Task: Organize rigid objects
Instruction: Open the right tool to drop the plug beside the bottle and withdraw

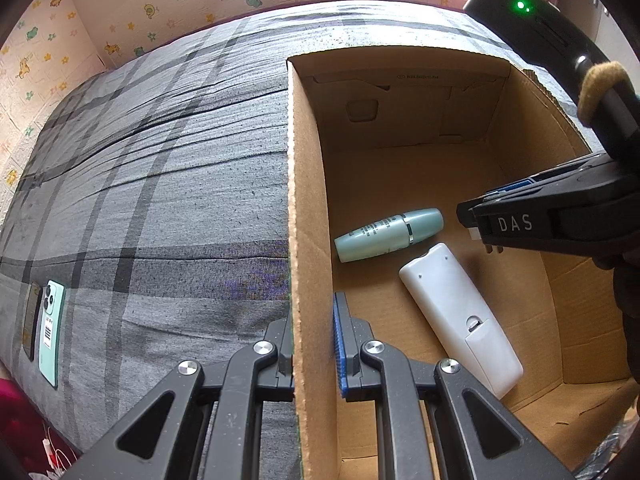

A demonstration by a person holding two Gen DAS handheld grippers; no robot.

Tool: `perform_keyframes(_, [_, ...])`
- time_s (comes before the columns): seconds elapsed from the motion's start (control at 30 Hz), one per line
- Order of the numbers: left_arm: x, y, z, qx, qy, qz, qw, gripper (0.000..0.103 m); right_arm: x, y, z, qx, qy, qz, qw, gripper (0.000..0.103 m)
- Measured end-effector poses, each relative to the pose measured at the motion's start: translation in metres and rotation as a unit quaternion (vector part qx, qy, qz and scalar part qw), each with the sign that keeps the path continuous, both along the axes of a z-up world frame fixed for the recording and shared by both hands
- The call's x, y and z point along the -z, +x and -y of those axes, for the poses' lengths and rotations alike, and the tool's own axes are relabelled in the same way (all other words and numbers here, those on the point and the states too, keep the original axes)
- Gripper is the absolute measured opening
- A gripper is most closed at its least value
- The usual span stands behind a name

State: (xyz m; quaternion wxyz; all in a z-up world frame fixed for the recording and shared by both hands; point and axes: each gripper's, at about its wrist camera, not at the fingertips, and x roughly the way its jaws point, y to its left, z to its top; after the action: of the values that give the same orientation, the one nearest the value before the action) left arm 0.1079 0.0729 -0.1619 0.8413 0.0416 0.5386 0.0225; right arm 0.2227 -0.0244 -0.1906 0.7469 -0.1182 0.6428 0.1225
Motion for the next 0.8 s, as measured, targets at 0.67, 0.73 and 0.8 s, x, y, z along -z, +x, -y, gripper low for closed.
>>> perform_keyframes(0.67, [-0.001,0.001,0.002,0.000,0.001,0.000,1.0000,0.014,-0.017,-0.005,0.003,-0.012,0.017,0.034,0.999,0.057])
perform_keyframes(0.73, [-0.001,0.000,0.002,0.000,0.002,0.000,1.0000,0.014,-0.022,-0.007,0.004,-0.011,0.020,0.041,0.999,0.064])
perform_keyframes(0.8, [-0.001,0.000,0.002,0.000,0.003,0.000,1.0000,0.014,-0.029,-0.008,0.003,-0.010,0.020,0.046,0.999,0.069])
